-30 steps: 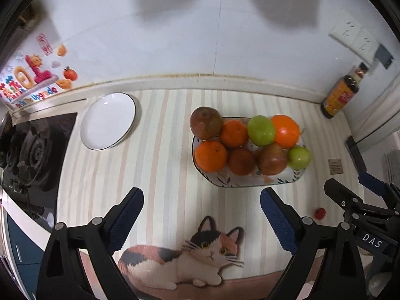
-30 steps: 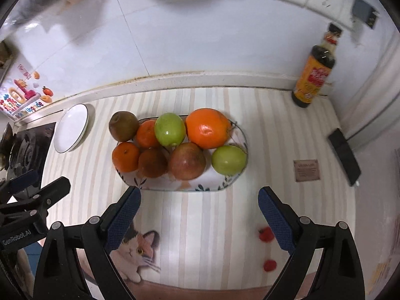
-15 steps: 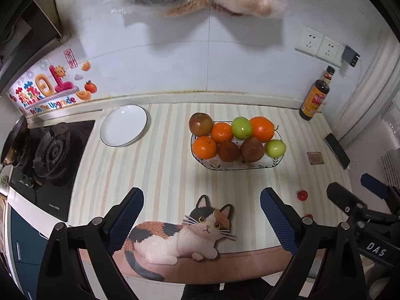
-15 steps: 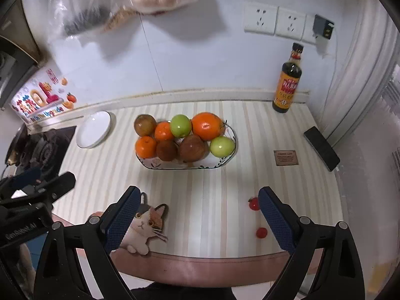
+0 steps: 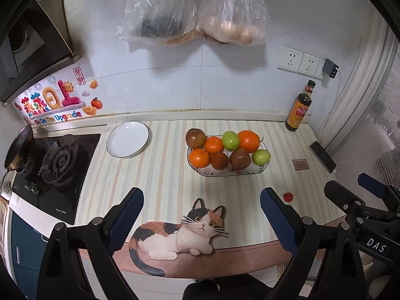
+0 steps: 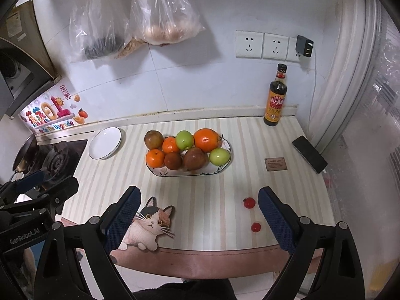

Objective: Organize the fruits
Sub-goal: 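Lift both open tools away from the plate toward the cherry tomatoes, then grasp a cherry tomato with the left tool while the right tool grasps the other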

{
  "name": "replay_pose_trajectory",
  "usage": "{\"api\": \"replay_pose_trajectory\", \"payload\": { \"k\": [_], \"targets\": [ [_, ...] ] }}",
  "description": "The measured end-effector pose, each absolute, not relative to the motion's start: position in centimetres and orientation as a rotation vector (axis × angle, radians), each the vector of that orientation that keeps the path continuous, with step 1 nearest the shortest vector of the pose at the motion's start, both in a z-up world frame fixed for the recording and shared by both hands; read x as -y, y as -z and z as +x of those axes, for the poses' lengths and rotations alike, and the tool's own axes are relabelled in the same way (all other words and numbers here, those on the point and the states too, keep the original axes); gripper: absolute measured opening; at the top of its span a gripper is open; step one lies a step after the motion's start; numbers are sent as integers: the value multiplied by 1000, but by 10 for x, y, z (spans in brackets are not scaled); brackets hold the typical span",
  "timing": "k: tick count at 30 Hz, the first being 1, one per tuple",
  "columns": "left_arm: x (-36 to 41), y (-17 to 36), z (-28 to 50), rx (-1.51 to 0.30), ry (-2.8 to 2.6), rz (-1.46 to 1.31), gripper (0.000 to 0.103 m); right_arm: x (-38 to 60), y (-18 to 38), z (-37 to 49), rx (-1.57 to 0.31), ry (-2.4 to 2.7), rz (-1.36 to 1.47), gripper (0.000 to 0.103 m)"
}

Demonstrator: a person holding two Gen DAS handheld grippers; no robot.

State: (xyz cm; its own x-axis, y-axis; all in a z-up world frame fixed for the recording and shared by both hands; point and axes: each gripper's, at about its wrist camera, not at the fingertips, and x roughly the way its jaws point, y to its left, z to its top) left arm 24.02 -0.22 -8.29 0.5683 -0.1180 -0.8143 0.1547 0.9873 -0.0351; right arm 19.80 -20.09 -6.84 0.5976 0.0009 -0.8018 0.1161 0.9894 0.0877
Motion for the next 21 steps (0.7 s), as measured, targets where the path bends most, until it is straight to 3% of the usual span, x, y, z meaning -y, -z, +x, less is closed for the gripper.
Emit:
{"api": "replay_pose_trajectory", "payload": {
  "k": [5,9,16,18,20,21],
  "targets": [
    [2,83,240,-959,162,20,96,210,70,196,-922,33,206,97],
    [12,95,251,-987,145,10,102,243,86,204,-934,29,280,98],
    [67,155,289,-1101,101,79,102,330,161,231,-1056,128,364,98],
    [89,178,300,-1140,100,116,102,355,195,236,-1117,145,391,93],
    [111,201,308,-1181,100,162,102,371,228,239,-1181,140,416,76],
    [123,213,312,-1203,106,189,102,377,248,239,-1226,130,426,74]
  ]
}}
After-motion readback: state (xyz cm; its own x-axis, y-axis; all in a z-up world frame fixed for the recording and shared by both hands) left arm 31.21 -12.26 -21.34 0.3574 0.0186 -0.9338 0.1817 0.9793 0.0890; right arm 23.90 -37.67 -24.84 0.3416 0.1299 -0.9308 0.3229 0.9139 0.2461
